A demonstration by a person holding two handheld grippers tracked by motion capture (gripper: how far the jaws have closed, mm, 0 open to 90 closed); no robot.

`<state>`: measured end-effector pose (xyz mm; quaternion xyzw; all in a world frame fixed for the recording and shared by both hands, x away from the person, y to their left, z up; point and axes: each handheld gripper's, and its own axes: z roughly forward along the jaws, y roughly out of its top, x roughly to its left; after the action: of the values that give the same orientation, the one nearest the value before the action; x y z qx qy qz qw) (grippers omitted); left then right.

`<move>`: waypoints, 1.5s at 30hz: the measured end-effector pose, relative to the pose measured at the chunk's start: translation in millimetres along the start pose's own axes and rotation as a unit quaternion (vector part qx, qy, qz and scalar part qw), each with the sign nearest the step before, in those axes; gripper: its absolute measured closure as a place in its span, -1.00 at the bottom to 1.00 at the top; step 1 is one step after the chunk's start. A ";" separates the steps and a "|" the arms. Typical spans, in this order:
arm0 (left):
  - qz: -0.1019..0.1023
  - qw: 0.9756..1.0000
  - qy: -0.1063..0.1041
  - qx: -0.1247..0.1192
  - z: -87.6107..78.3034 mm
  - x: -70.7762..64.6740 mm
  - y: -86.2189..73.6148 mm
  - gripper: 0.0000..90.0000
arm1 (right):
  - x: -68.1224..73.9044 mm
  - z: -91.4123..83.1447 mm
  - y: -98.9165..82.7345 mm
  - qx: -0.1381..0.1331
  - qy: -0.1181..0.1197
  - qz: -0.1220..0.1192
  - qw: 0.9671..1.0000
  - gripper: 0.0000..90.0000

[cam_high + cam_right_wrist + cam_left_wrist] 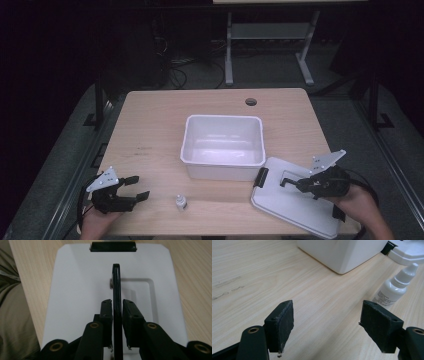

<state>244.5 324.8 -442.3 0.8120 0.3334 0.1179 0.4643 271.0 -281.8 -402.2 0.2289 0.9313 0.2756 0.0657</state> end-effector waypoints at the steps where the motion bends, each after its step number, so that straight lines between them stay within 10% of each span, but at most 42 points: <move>1: 0.005 1.000 -0.001 0.003 0.4 -1.1 2.0 -0.42 | 0.6 -0.7 0.0 -0.001 -0.002 0.002 1.000 0.55; 17: 0.052 0.996 -0.038 0.058 -2.1 -20.7 20.4 -0.33 | 9.8 -5.3 3.2 -0.012 -0.018 0.014 1.000 -0.04; 45: 0.132 0.973 -0.107 0.158 31.7 -58.0 59.2 -0.25 | 16.4 -11.9 -0.8 -0.032 -0.028 0.025 0.999 -0.23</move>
<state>242.5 245.1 -403.3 0.9197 0.1865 0.0365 0.3436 253.2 -280.5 -392.6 0.2575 0.9139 0.3000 0.0923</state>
